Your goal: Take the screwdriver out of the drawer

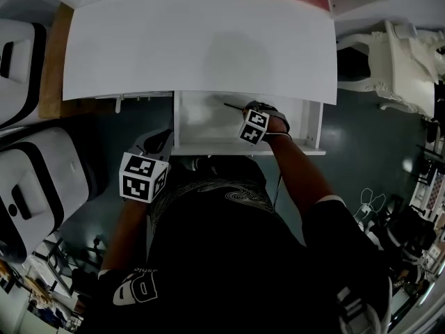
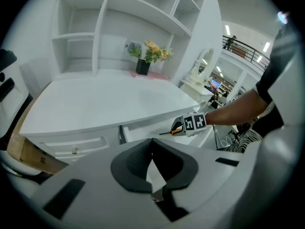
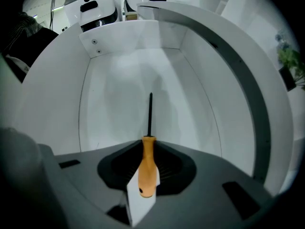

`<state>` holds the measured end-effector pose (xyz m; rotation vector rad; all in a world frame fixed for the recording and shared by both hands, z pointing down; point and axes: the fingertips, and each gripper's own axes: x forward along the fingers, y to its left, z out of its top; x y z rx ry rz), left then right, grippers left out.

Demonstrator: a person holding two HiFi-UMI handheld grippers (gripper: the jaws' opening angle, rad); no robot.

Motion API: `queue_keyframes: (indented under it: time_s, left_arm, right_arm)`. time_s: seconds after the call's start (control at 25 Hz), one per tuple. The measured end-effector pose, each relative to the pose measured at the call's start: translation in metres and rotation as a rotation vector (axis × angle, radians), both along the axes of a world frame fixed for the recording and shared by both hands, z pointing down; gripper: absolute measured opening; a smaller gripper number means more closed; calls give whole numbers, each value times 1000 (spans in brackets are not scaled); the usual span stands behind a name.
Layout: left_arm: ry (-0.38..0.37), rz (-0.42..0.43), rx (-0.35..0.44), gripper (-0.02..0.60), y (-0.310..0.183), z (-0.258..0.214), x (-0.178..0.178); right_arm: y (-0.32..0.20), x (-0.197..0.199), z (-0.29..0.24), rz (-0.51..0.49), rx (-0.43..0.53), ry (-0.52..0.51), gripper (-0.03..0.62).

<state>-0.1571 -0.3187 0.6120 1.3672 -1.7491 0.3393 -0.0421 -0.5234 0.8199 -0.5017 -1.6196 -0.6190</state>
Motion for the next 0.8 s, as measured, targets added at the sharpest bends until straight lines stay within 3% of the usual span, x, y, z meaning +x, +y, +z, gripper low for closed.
queue_keyframes:
  time_s: [0.52,0.8]
  left_arm:
    - [-35,25,44,14,-10,-18,3]
    - [-54,29,60,14,-5,-25,0]
  right_arm:
    - [2,4,-5,-33,55,-58,77]
    - [14,3,-28,-7,33,-120,75]
